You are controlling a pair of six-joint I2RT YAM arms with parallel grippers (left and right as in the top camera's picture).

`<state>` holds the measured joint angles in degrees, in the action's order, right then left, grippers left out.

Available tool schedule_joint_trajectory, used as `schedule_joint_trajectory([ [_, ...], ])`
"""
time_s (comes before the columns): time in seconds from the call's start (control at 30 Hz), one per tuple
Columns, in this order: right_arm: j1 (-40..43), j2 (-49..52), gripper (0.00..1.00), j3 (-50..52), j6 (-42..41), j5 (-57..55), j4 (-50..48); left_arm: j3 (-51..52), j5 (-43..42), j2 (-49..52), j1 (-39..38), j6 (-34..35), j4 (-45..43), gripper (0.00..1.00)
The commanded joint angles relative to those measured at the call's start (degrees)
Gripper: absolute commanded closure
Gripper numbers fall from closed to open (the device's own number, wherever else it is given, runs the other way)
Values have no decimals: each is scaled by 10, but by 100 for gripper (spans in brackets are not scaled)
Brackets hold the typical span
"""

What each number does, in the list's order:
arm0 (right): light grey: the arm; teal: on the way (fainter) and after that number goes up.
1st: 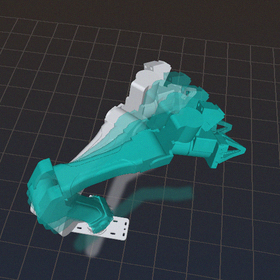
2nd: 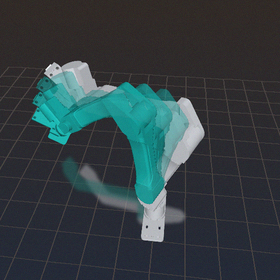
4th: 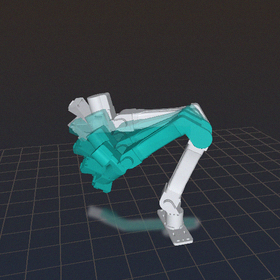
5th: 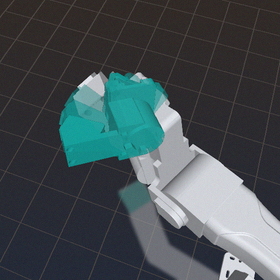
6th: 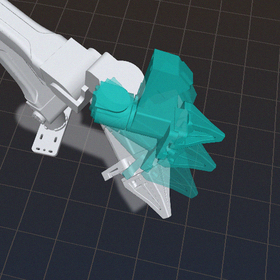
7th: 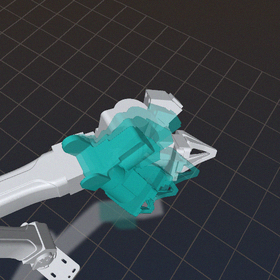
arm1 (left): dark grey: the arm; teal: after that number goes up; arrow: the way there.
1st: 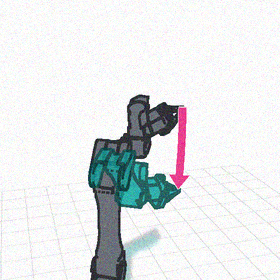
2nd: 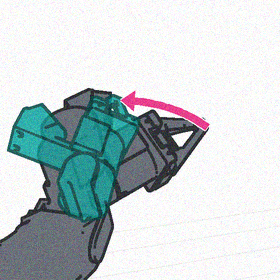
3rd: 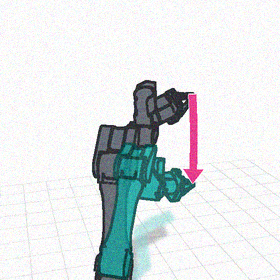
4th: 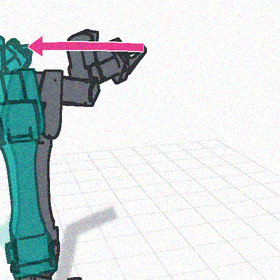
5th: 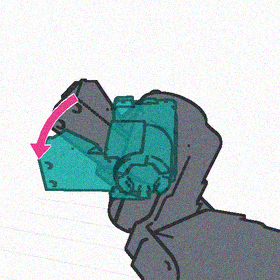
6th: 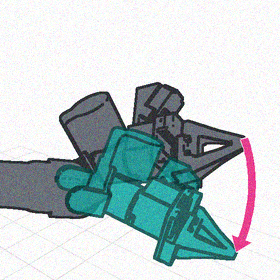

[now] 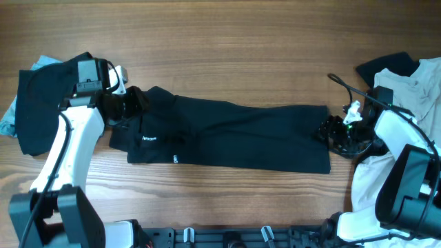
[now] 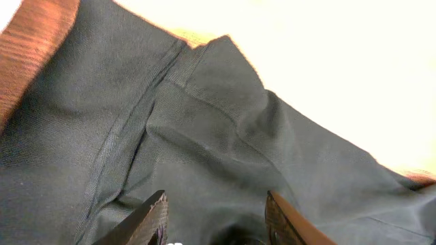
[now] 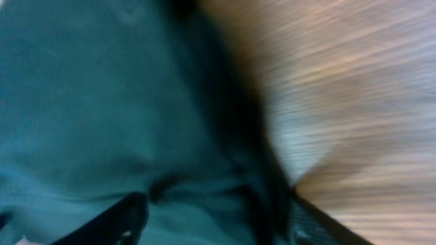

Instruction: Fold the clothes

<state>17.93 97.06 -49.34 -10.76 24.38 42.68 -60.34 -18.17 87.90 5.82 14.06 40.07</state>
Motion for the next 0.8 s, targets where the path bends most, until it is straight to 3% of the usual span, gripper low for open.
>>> schedule_joint_trajectory([
  [0.0,-7,37,56,44,92,132,-28,-9,-9,-21,-2,-3,0,53],
  [0.07,-7,34,90,39,97,147,-34,-9,-9,-21,-2,-3,0,53],
  [0.1,-6,32,96,32,95,146,-31,-9,-9,-21,-2,-3,0,53],
  [0.27,9,-16,96,-51,0,18,35,-23,-9,-25,-2,-4,8,53],
  [0.33,32,-56,96,-136,-29,-82,95,-46,-7,-47,-2,-18,16,52],
  [0.53,31,-93,96,-242,-27,-49,126,-49,-7,-81,-2,-18,24,50],
  [0.67,-54,-87,96,-241,-30,-27,132,-49,-7,-82,-2,-18,31,50],
  [0.77,-148,-63,96,-240,-88,-36,131,-49,-7,-82,-2,-18,31,50],
])
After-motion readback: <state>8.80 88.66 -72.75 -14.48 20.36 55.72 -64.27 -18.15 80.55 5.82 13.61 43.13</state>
